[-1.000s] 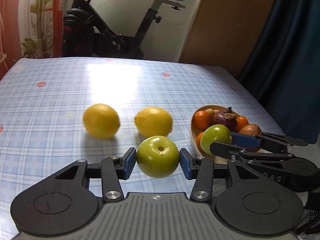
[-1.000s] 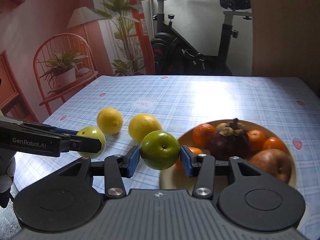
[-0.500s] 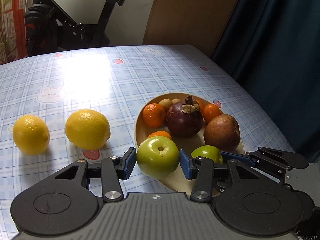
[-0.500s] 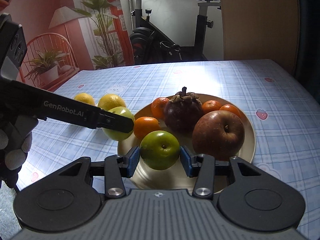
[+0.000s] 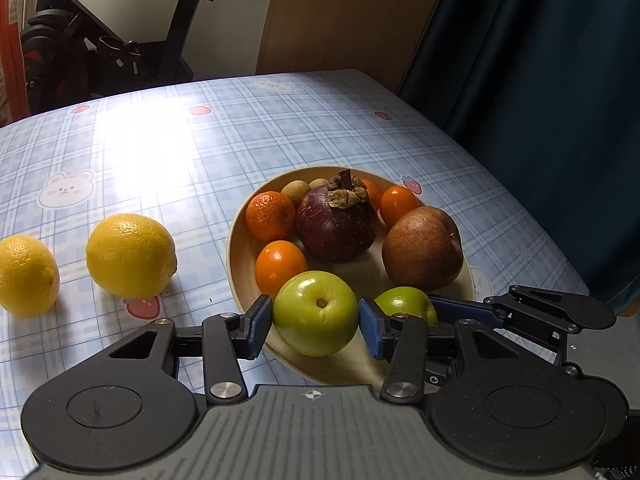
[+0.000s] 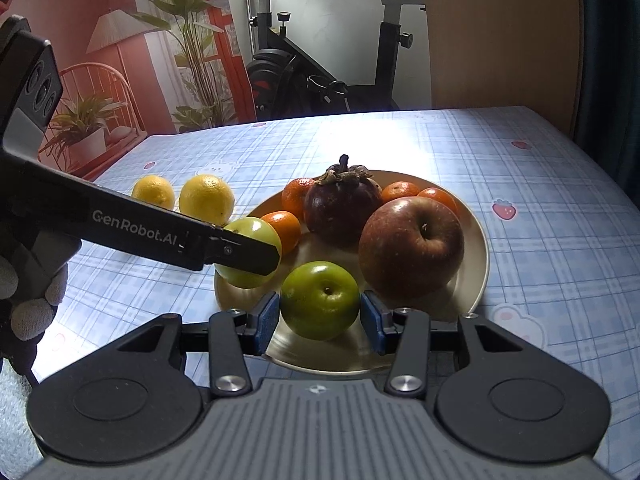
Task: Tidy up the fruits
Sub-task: 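Carry both apples onto the cream plate and open both tools, then move both tools back to the lemons beside the plate, then close the left tool on a lemon while the right tool closes on another lemon, then carry the lemons onto the cream plate and release them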
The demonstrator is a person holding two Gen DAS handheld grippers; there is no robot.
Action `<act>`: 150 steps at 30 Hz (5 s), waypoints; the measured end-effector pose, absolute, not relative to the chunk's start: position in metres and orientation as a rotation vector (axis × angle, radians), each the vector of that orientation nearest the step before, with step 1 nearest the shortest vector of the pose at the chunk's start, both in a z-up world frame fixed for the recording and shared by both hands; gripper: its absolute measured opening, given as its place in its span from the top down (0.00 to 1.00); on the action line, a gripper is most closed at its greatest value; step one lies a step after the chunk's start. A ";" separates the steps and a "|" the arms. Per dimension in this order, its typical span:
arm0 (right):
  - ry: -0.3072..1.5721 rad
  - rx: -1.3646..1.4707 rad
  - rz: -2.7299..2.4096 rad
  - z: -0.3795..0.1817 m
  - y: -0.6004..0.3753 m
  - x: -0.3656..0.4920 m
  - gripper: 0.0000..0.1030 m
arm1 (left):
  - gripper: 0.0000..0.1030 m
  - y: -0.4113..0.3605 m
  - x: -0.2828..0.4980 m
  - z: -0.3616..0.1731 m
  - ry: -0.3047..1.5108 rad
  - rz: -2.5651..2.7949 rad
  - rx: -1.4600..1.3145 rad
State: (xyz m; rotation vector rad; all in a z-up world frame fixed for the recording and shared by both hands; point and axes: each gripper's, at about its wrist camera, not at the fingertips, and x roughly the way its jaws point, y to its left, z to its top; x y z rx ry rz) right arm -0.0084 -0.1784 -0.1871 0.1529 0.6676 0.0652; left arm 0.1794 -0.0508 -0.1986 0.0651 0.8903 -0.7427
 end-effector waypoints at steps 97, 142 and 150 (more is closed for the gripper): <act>0.703 -0.047 0.295 -0.201 -0.082 0.132 0.42 | 0.52 0.048 0.265 -0.193 0.933 -0.650 -0.185; 0.733 0.064 0.174 -0.171 -0.204 -0.018 0.42 | 0.52 -0.115 0.159 -0.185 0.952 -0.869 -0.024; 0.770 0.071 0.197 -0.178 -0.205 -0.011 0.42 | 0.54 -0.113 0.160 -0.189 0.973 -0.858 -0.030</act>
